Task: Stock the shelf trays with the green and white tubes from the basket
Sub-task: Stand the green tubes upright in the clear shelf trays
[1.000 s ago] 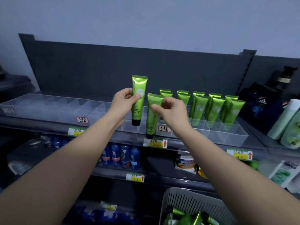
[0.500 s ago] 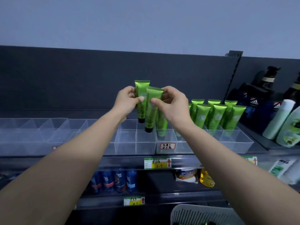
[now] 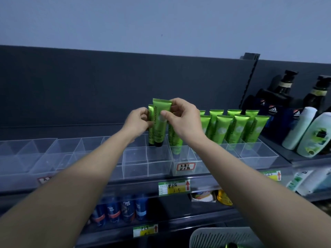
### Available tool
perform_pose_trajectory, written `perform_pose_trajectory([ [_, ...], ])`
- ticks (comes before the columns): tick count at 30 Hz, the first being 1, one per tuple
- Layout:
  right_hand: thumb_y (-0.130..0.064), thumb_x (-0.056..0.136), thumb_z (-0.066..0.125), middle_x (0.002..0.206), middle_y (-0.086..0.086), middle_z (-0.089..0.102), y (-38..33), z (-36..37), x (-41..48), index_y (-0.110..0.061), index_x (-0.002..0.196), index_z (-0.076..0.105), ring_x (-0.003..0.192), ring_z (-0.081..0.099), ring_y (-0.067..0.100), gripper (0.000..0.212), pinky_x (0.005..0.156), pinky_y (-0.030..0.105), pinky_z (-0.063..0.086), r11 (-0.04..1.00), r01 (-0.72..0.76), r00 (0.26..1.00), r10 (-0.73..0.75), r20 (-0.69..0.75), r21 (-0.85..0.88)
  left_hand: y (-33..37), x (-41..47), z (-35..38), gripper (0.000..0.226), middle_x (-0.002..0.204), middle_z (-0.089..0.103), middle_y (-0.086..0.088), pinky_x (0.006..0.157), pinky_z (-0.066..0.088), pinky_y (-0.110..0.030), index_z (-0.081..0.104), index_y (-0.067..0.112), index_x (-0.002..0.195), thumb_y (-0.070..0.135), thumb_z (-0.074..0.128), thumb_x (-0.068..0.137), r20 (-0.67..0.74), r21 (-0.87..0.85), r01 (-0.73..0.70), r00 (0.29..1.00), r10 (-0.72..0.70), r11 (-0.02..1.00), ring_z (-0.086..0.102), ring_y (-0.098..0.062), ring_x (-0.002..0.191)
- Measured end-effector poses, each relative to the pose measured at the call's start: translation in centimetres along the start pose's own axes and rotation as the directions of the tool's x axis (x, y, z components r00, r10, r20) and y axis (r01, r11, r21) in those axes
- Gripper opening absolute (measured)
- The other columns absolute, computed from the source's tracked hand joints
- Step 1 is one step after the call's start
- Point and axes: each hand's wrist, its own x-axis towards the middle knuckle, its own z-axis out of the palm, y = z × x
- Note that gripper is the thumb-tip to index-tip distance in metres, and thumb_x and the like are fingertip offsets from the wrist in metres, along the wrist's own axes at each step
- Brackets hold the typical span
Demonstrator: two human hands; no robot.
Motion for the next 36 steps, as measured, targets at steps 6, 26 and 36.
perform_pose_trajectory([
  [6, -0.018, 0.079, 0.075, 0.063, -0.013, 0.060, 0.1, 0.7, 0.5, -0.022, 0.079, 0.065, 0.062, 0.055, 0.005, 0.011, 0.068, 0.032, 0.053, 1.000, 0.016, 1.000, -0.016, 0.006, -0.004, -0.9, -0.1, 0.0, 0.028, 0.083, 0.065, -0.006, 0.075, 0.058, -0.035, 0.059, 0.018, 0.086, -0.008, 0.067, 0.081, 0.012, -0.036, 0.046, 0.999, -0.045, 0.998, 0.064, -0.020, 0.080],
  [26, -0.021, 0.082, 0.071, 0.079, 0.003, 0.070, 0.7, 2.5, -0.1, -0.013, 0.090, 0.069, 0.078, 0.063, 0.026, 0.012, 0.073, 0.040, 0.052, 0.969, 0.103, 0.989, -0.075, 0.127, -0.224, -0.7, -0.5, -0.4, 0.033, 0.069, 0.060, -0.006, 0.045, 0.050, -0.019, 0.064, 0.021, 0.075, -0.010, 0.062, 0.084, -0.010, -0.037, 0.037, 0.999, -0.037, 0.999, 0.059, -0.008, 0.056],
  [36, -0.020, 0.083, 0.072, 0.084, 0.004, 0.071, 1.1, 2.1, -0.5, -0.011, 0.096, 0.071, 0.082, 0.064, 0.023, 0.016, 0.077, 0.034, 0.051, 0.969, 0.051, 0.990, -0.017, 0.142, -0.241, -1.3, -0.2, -0.6, 0.033, 0.082, 0.060, -0.020, 0.076, 0.056, -0.056, 0.065, 0.016, 0.078, -0.016, 0.057, 0.079, 0.015, 0.017, 0.059, 0.998, -0.060, 0.998, 0.059, -0.028, 0.076],
])
